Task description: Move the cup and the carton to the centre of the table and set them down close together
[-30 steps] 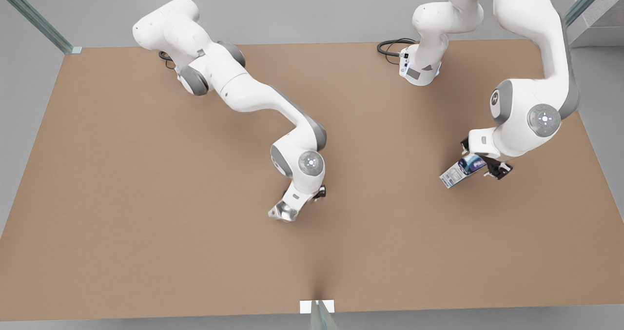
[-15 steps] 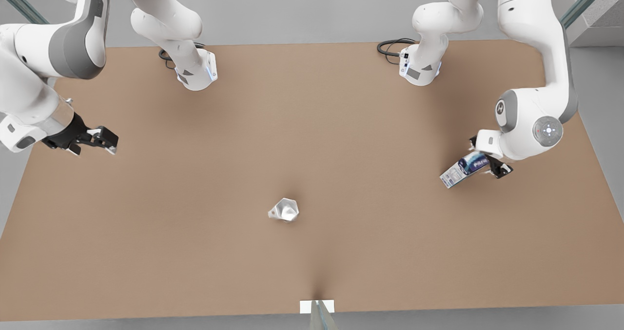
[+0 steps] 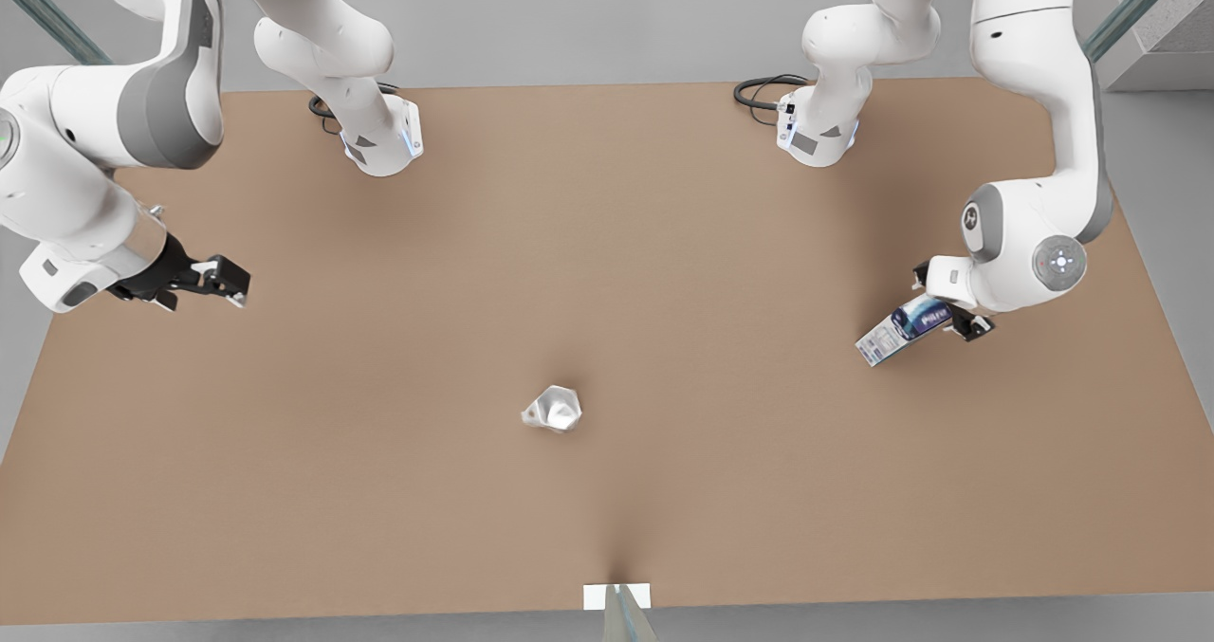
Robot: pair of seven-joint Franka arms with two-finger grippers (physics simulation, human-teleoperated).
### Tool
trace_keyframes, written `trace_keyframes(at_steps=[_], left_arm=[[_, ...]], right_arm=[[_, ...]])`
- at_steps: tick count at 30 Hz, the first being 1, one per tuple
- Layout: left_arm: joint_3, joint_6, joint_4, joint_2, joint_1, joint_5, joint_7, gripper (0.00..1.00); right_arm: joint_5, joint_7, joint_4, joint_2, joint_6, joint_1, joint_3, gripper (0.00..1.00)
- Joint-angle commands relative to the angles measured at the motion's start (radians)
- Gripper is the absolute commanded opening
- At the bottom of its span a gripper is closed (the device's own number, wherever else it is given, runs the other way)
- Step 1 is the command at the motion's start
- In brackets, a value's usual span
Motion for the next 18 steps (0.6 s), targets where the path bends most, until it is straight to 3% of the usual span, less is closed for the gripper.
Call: trace_keyframes(at_steps=[1,5,7,8,18], left_arm=[[0.0,0.006,0.0,0.004,-0.001,-0.001,0.0,1.0],[-0.001,0.049,-0.008,0.042,-0.001,-0.005,0.0,1.0],[0.0,0.049,-0.008,0.044,-0.001,-0.005,0.0,0.72],[0.0,0.049,-0.008,0.047,-0.001,-0.005,0.0,0.68],[-0.001,0.055,-0.004,0.037,-0.004,-0.006,-0.034,0.66]], right_arm=[[0.001,0.0,-0.001,0.0,0.0,0.002,0.0,1.0],[0.004,0.0,0.002,0.0,0.0,-0.006,0.0,1.0],[0.004,0.0,0.002,0.0,0.005,-0.001,0.0,1.0],[0.004,0.0,0.002,0.001,0.006,-0.003,0.0,1.0],[0.007,-0.002,0.004,0.006,0.006,-0.008,0.0,1.0]])
